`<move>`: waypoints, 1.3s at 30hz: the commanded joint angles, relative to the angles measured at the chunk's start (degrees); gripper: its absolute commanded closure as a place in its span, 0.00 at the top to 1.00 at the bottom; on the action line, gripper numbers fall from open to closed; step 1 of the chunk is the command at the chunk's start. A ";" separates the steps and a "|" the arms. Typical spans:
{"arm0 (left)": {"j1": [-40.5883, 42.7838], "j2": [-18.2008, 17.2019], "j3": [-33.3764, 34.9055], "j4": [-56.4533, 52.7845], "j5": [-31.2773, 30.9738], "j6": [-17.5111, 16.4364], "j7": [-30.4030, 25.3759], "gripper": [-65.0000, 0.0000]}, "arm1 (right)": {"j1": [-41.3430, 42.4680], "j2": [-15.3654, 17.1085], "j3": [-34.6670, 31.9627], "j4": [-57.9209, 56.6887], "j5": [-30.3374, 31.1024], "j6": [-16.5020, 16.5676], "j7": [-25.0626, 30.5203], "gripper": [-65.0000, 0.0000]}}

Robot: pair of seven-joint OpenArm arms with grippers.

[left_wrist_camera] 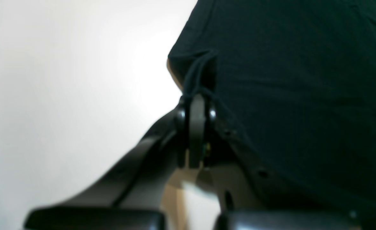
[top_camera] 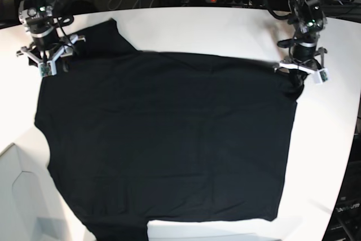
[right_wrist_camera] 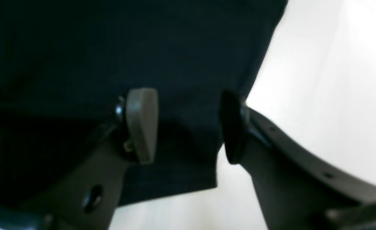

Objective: Fold the T-shirt properly
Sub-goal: 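Close both grippers on the shirt's shoulder corners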

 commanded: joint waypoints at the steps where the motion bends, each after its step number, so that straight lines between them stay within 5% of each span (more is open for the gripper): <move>1: -0.14 -0.63 -0.27 0.90 -0.43 -0.37 -1.46 0.00 | 0.82 1.40 0.27 0.40 0.63 0.82 1.16 0.51; 12: -0.05 -0.45 -0.27 0.90 -0.43 -0.11 -1.46 0.00 | 2.40 3.60 0.01 -7.87 0.71 0.90 1.51 0.52; 15: -0.05 0.34 -0.36 0.90 -0.08 -0.11 -1.46 0.00 | 2.40 3.95 0.18 -8.04 0.71 4.16 1.51 0.49; 23: -0.05 1.31 -0.36 0.90 0.01 -0.11 -1.46 0.00 | 2.40 3.95 0.18 -7.95 0.63 9.56 1.07 0.00; 34: 0.48 1.31 -0.36 1.42 0.01 -0.02 -1.46 0.00 | 3.19 3.86 5.19 -4.79 0.71 9.56 0.63 0.00; 39: 0.74 1.31 -0.36 1.34 0.01 -0.02 -1.46 0.00 | 3.72 4.04 5.28 -4.88 0.63 9.56 -3.15 0.24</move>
